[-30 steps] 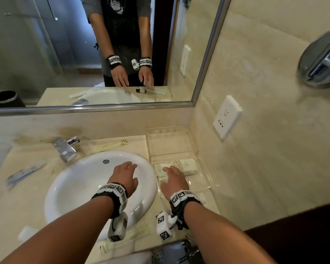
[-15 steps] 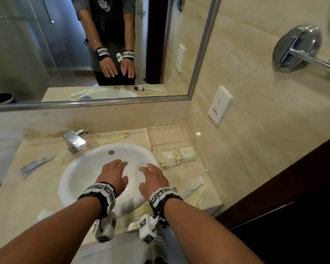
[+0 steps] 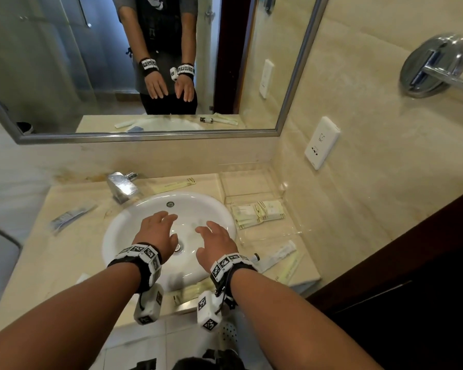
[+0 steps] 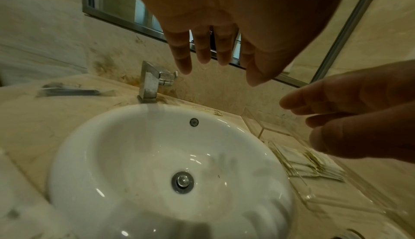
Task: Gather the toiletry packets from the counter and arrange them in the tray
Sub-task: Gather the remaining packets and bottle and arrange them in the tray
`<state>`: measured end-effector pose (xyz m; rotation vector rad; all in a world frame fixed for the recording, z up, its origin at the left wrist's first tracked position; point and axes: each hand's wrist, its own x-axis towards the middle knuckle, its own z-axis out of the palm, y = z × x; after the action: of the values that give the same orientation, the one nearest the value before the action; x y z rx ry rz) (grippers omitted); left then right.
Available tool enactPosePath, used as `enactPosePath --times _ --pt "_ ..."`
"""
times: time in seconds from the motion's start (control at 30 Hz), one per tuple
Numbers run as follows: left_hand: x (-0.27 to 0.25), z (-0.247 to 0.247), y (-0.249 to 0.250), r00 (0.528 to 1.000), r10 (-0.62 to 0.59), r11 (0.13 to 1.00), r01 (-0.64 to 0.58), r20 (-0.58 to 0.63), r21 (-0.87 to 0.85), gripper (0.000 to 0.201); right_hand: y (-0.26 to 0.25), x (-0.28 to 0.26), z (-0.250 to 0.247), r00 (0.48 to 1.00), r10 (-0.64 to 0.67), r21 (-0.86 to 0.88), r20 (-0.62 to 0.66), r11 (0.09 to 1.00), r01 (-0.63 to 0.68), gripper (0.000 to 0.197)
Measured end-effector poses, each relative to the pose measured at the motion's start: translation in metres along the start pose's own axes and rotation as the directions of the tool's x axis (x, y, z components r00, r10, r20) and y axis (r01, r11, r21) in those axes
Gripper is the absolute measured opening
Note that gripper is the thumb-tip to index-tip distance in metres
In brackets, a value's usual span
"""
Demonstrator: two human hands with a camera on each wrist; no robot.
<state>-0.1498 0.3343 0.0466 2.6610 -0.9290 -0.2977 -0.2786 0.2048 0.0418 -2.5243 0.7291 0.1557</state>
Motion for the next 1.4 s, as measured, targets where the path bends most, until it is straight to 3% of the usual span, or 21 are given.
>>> enactPosePath --times 0.37,0.6,0.73,0.9,1.1,1.4 --pt "-0.014 -0.033 -0.052 0.992 -0.12 0.993 0.12 -0.025 -0.012 0.052 -0.026 0.015 -0.002 0.999 -0.047 -0.087 0.003 0.995 0.047 0.059" --pt "-0.035 -0.056 -0.1 0.968 -0.251 0.968 0.25 -0.016 -0.013 0.023 -0.033 0.023 0.01 0.995 -0.092 -0.165 0.049 0.981 0.099 0.061" --pt "-0.048 -0.059 -0.121 0.949 -0.313 0.949 0.314 -0.023 0.019 0.021 -0.02 0.022 0.016 0.992 -0.097 -0.23 0.079 0.967 0.113 0.061" --pt "-0.056 -0.045 -0.13 0.928 -0.373 0.928 0.373 0.011 0.013 0.031 0.019 0.017 0.013 0.996 0.006 -0.29 0.09 0.957 0.02 0.061" --pt "-0.052 -0.017 -0.116 0.947 -0.289 0.957 0.282 0.142 0.064 0.05 0.073 0.0 0.011 0.988 0.124 -0.311 0.096 0.946 -0.088 0.063" --pt "-0.031 0.018 -0.083 0.966 -0.16 0.985 0.145 0.201 0.088 0.048 0.13 -0.021 0.014 0.963 0.245 -0.309 0.113 0.93 -0.2 0.063"
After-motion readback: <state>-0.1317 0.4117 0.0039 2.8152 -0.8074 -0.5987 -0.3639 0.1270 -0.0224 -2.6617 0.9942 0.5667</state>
